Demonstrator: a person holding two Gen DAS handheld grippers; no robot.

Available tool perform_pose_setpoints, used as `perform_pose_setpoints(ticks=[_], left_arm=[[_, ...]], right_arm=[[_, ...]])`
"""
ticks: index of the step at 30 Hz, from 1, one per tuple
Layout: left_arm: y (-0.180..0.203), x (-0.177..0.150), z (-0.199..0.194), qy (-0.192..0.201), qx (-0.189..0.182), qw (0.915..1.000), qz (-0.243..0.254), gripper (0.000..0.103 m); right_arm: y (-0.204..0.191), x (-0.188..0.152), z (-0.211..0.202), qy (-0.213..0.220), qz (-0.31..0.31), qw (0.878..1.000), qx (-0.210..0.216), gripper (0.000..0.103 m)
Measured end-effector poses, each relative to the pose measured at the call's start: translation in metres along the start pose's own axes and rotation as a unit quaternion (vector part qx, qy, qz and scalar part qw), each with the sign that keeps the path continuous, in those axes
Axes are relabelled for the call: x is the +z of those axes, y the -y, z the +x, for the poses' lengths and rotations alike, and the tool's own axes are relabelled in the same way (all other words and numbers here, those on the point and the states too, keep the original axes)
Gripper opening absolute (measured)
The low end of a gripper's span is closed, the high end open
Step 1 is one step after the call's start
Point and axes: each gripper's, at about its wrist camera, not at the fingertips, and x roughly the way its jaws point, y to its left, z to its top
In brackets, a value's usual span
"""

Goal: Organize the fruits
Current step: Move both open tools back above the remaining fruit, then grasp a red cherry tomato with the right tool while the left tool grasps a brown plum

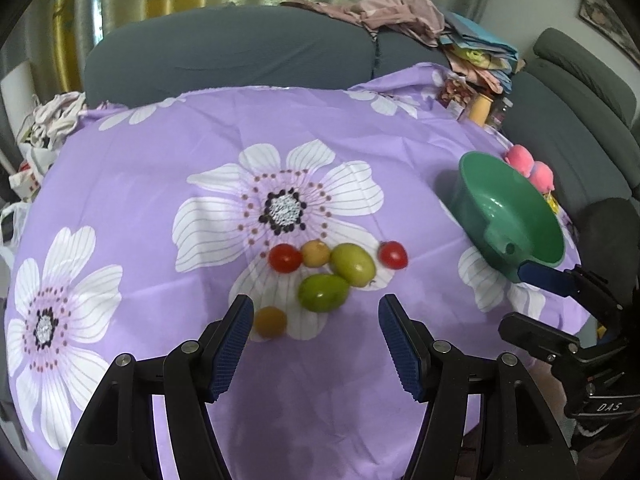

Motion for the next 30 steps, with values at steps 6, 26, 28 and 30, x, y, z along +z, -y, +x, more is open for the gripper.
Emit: perform_pose_setpoints(ticks=[6, 26, 28, 30], left_arm=[[-0.015, -0.005, 0.003, -0.005, 0.012, 0.9999, -0.008, 0.065], [-0.042, -0.013, 0.018, -0.014, 0.023, 0.9993, 0.025, 0.065], [-0.042, -0.014, 0.020, -0.016, 0.014, 0.9992, 0.033, 0.065], [-0.041, -0.015, 0.024, -0.022, 0.010, 0.9990, 0.038, 0.065]], right_arm=[[-0.002, 0.001, 0.012, -0.015, -0.003, 1.000, 0.000, 0.074], [0.011, 0.010, 0.058, -0.051, 0.002, 0.999, -0.012, 0.074], [0.010, 0.010, 0.062, -0.051, -0.001, 0.999, -0.013, 0.073], [0.014, 0.011, 0.067, -0.053, 0.009, 0.998, -0.016, 0.073]])
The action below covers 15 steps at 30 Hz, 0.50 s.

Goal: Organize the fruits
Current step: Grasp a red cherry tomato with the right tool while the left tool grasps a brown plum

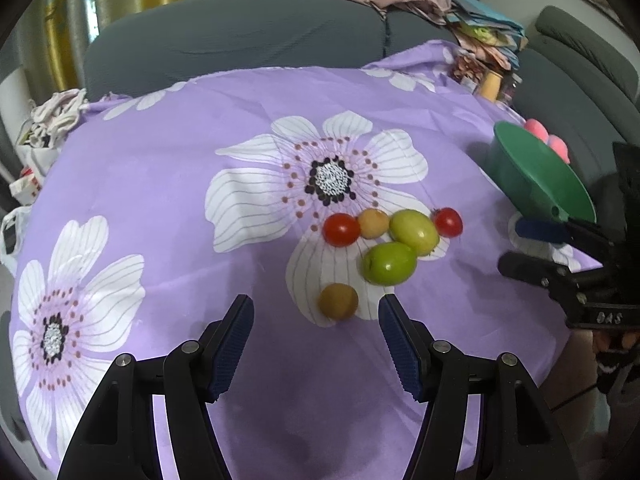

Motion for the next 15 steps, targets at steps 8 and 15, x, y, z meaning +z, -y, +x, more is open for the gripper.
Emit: perform_pose_setpoints(ticks=[8, 15], left_arm=[[0.016, 0.000, 0.010, -0.006, -0.020, 0.9993, 0.031, 0.065], [0.024, 0.003, 0.023, -0.021, -0.025, 0.9984, 0.047, 0.054]], right_arm=[[0.004, 0.005, 0.015, -0.013, 0.000, 1.000, 0.002, 0.063], [0.006, 0.013, 0.029, -0.022, -0.005, 1.000, 0.004, 0.052]])
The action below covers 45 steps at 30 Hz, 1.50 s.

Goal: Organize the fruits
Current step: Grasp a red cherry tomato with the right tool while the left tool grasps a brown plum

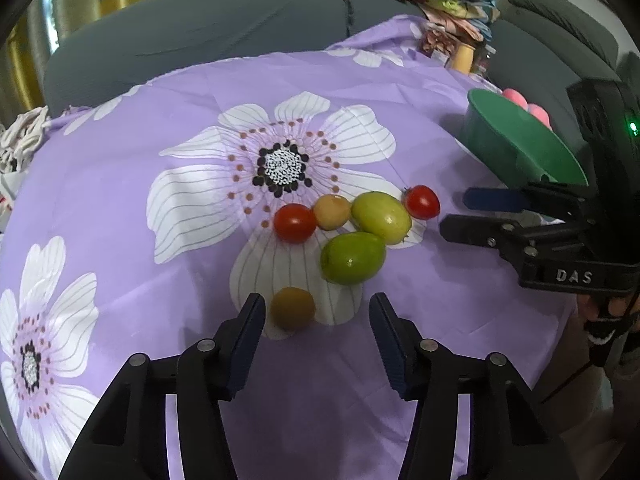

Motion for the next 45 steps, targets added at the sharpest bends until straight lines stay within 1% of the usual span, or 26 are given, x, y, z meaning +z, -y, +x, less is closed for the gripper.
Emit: perform_pose_setpoints(ticks=[4, 5, 6, 9, 12, 15, 19, 24, 29, 32, 38, 45], left_arm=[[-0.002, 0.000, 0.005, -0.008, 0.003, 1.0000, -0.002, 0.050], [-0.002, 0.000, 0.006, -0.010, 0.003, 0.9999, -0.002, 0.048], [-0.002, -0.001, 0.007, -0.011, 0.003, 0.9999, -0.001, 0.043], [-0.003, -0.001, 0.011, -0.017, 0.003, 0.9998, -0.002, 0.040], [-0.007, -0.001, 0.015, -0.021, -0.002, 0.9997, -0.009, 0.034], [-0.010, -0.001, 0.017, -0.022, -0.006, 0.9996, -0.018, 0.033], [-0.010, 0.000, 0.020, -0.023, -0.009, 0.9995, -0.019, 0.028], [-0.011, 0.002, 0.022, -0.021, -0.014, 0.9995, -0.019, 0.027], [-0.015, 0.001, 0.019, -0.017, -0.016, 0.9993, -0.031, 0.027], [-0.016, 0.001, 0.014, -0.013, -0.015, 0.9992, -0.036, 0.027], [-0.017, 0.003, 0.000, 0.000, -0.017, 0.9989, -0.043, 0.027], [-0.008, 0.008, -0.015, 0.015, -0.025, 0.9988, -0.039, 0.027]], right_arm=[[0.001, 0.007, 0.010, -0.011, -0.005, 1.000, 0.000, 0.050], [0.001, 0.008, 0.012, -0.012, -0.007, 1.000, -0.001, 0.049], [0.002, 0.010, 0.014, -0.014, -0.009, 1.000, -0.002, 0.048], [0.003, 0.014, 0.020, -0.022, -0.011, 1.000, -0.005, 0.045], [0.004, 0.018, 0.027, -0.031, -0.012, 0.999, -0.004, 0.044], [0.004, 0.018, 0.031, -0.037, -0.010, 0.999, -0.003, 0.040], [0.005, 0.018, 0.035, -0.039, -0.013, 0.999, -0.004, 0.036], [0.005, 0.021, 0.038, -0.039, -0.017, 0.999, -0.012, 0.028], [0.006, 0.021, 0.038, -0.034, -0.016, 0.999, -0.011, 0.027], [0.006, 0.020, 0.031, -0.023, -0.012, 1.000, -0.011, 0.027], [0.005, 0.013, 0.005, 0.005, -0.005, 1.000, -0.005, 0.027], [0.002, -0.001, -0.024, 0.027, -0.002, 1.000, 0.005, 0.027]])
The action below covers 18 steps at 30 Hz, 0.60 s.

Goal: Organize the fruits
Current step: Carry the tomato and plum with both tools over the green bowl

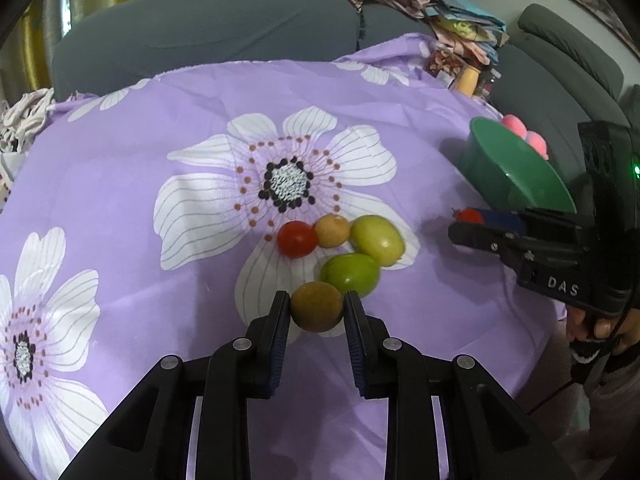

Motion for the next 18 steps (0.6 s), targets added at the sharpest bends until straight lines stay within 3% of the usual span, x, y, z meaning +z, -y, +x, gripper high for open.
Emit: perform_pose_setpoints(ticks=[18], left_arm=[[0.047, 0.013, -0.023, 0.020, -0.010, 0.9988, 0.042, 0.027]], right_arm=[[0.014, -0.016, -0.057, 0.062, 0.020, 0.998, 0.007, 0.027]])
